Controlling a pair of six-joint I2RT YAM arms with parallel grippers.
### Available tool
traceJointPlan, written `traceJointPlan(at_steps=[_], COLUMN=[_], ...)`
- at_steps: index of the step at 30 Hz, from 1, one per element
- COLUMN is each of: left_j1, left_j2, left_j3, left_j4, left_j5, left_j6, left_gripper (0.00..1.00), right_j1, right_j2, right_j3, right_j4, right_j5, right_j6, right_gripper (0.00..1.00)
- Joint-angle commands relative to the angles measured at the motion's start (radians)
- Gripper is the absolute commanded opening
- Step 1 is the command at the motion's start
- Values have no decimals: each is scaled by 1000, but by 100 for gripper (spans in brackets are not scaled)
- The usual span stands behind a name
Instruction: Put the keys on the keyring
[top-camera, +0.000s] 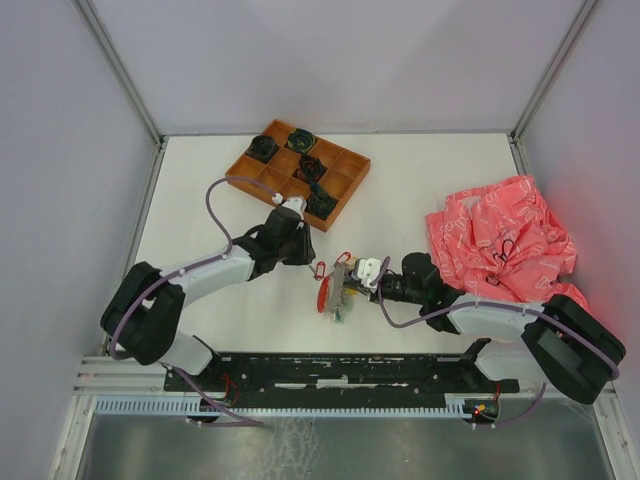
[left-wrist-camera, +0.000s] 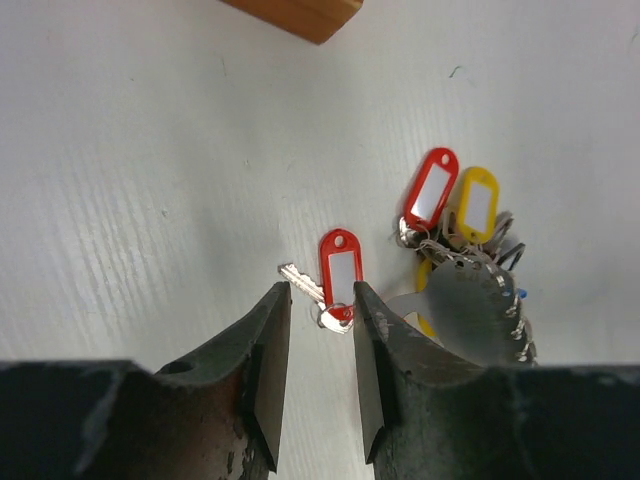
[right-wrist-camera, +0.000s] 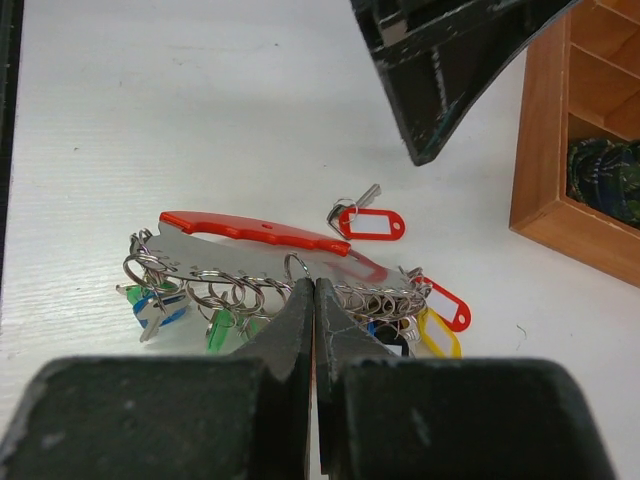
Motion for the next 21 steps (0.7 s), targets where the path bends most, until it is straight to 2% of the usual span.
traceJointPlan(at_steps=[1, 7, 12, 21], left_j1=[3, 3, 4, 3], left_j2=[-89, -57, -32, 67], left_j3=[-39, -110, -133, -125], left_j4=[45, 150, 179, 222], left_j5=[-17, 118, 140, 239], left_j6=[-21, 0, 49, 30], left_gripper=[39, 39, 45, 42], right_j1=[29, 59, 69, 73], right_j2=[-71, -98, -82, -65], right_j3=[14, 6, 5, 4], right_j4=[-37, -70, -75, -68], right_j5=[-4, 45, 62, 80], right_j6=[-16, -31, -41, -52], right_gripper=[1, 1, 1, 1])
